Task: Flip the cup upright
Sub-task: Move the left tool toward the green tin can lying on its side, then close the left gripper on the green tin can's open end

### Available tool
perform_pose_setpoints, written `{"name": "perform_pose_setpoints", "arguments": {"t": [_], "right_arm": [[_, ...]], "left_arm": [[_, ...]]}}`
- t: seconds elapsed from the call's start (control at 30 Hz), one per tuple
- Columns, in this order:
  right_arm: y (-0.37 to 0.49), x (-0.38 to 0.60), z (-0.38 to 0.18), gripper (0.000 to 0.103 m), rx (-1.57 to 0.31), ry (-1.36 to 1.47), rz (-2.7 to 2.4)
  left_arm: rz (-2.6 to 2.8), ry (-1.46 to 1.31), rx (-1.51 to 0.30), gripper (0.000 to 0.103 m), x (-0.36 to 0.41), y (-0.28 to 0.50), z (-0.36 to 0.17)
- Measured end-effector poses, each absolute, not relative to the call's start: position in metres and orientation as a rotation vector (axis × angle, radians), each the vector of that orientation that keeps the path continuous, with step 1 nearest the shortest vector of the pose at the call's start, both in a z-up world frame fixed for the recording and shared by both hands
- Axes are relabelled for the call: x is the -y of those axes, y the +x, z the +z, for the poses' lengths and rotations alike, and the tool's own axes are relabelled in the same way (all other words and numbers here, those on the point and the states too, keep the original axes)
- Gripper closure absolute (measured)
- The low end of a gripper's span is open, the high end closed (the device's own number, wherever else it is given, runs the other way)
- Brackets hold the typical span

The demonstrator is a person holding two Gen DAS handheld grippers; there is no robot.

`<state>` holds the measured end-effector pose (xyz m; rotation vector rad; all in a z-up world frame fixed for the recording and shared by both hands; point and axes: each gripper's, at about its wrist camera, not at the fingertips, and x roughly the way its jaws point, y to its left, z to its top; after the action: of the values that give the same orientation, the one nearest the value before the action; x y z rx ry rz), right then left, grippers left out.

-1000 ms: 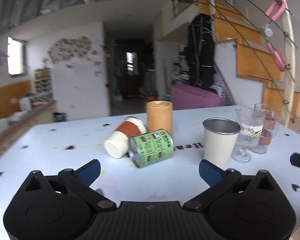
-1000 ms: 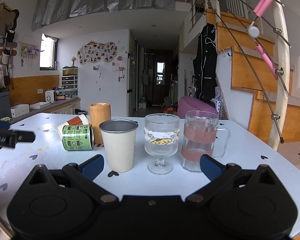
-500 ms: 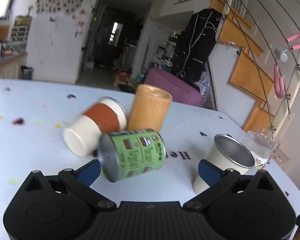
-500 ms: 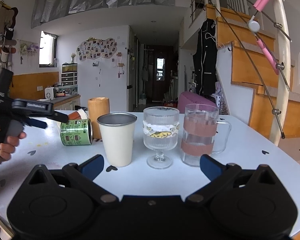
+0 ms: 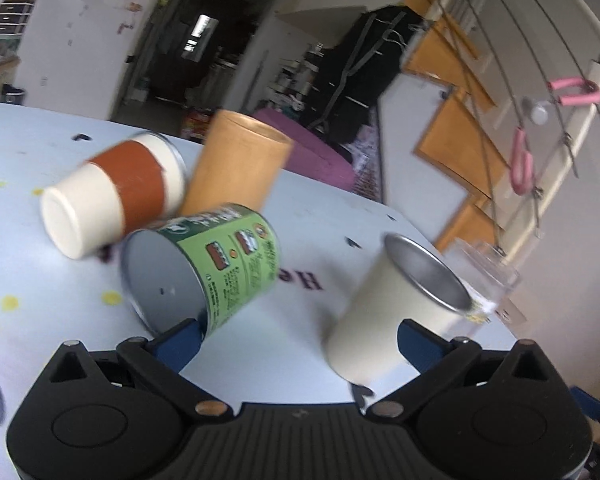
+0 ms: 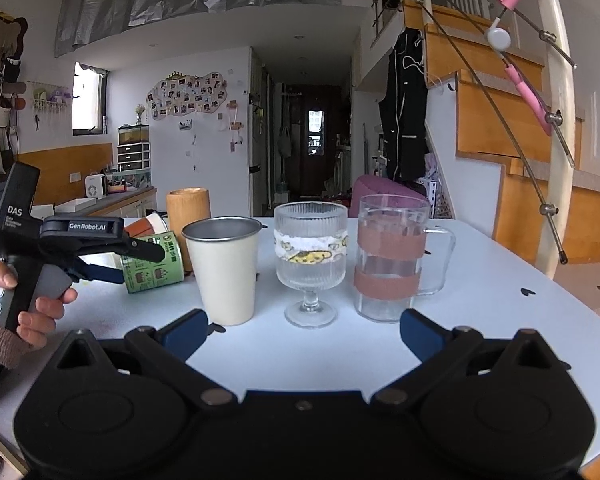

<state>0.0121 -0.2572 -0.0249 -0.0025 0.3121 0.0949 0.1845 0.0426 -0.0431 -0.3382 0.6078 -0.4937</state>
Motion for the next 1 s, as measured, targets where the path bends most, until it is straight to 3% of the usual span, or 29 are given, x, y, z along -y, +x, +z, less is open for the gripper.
{"name": "perform_pose_setpoints", "arguments": {"t": [0.37, 0.6, 0.77, 1.0], "right_arm": [[0.016, 0.259, -0.027, 0.0, -0.322, 0.003, 0.101], [0.016, 0.259, -0.029, 0.0, -0.325, 0.001, 0.113], [0.015, 0.262, -0.03, 0.0, -0.325, 0.007, 0.117], [0.015, 0.265, -0.032, 0.0, -0.329, 0.026, 0.125]], "left_arm": [[-0.364, 0.072, -0.475, 0.0, -0.027, 0.168, -0.013], [-0.469, 0.164, -0.625, 0.002, -0.023, 0.217, -0.033], [-0.453, 0.09, -0.664, 0.023, -0.024, 0.223, -0.045], [-0.29, 0.057, -0.669, 0.023, -0.021, 0.18, -0.044]]}}
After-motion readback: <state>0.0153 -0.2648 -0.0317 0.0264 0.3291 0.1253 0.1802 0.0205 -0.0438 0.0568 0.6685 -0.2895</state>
